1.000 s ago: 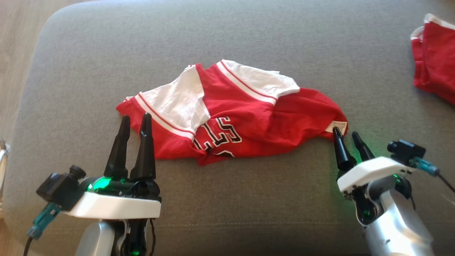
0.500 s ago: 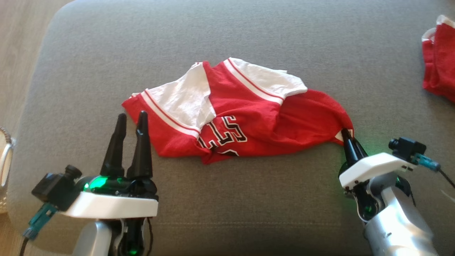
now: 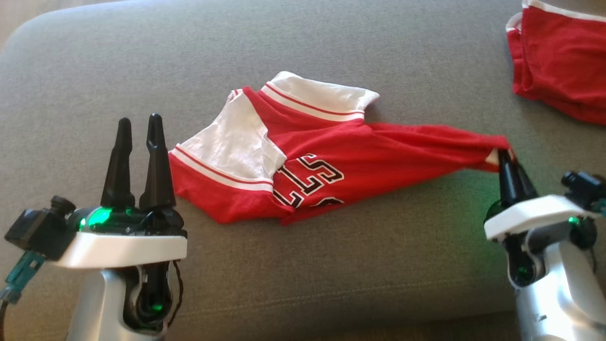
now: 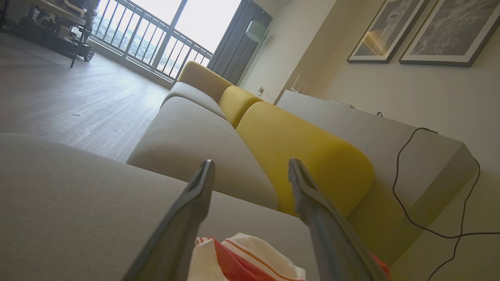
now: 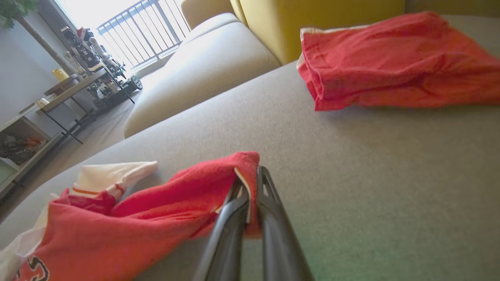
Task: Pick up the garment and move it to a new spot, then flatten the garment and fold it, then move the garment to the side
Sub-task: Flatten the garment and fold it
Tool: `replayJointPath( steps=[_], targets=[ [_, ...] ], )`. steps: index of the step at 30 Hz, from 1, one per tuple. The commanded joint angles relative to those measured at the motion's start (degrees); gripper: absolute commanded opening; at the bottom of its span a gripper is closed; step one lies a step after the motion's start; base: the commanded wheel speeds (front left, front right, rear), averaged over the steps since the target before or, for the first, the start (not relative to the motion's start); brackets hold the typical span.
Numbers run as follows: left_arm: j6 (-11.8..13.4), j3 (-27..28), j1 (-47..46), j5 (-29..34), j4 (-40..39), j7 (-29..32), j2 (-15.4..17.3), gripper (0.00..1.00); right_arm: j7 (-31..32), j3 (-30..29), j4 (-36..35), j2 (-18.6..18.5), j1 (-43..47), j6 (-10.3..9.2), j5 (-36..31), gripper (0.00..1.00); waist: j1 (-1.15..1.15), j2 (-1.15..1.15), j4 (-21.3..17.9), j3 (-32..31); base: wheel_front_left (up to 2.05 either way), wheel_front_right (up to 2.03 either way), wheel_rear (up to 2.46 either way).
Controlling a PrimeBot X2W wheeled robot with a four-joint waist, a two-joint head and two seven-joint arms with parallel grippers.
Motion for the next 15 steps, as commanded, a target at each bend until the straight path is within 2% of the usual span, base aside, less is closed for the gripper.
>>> replayJointPath(
  steps=[1,8,12,15],
  targets=[
    [-0.3,1.6,-1.6,0.4,-1.2,-0.3,0.5,1.00,0.5,0.4,-4.9,0.3,-2.5,-0.02,-0.8,0.00,0.00,0.00,-0.6,0.2,0.00,0.00,0.00],
    [-0.4,-0.9,-1.7,-0.5,-0.5,-0.3,0.5,1.00,3.4,-4.4,-16.0,0.3,-10.2,-0.02,-2.9,0.00,0.00,0.00,1.9,0.0,0.00,0.00,0.00],
    [-0.4,-1.3,-1.7,-1.2,-0.5,-0.3,0.5,1.00,5.3,-5.3,-19.2,0.3,-14.7,-0.02,-5.7,0.00,0.00,0.00,3.8,0.4,0.00,0.00,0.00],
    [-0.4,-1.6,-2.0,-2.0,-0.6,-0.3,0.5,1.00,7.4,-4.1,-17.9,0.4,-20.7,-0.02,-7.9,0.00,0.00,0.00,5.6,1.3,0.00,0.00,0.00]
  ],
)
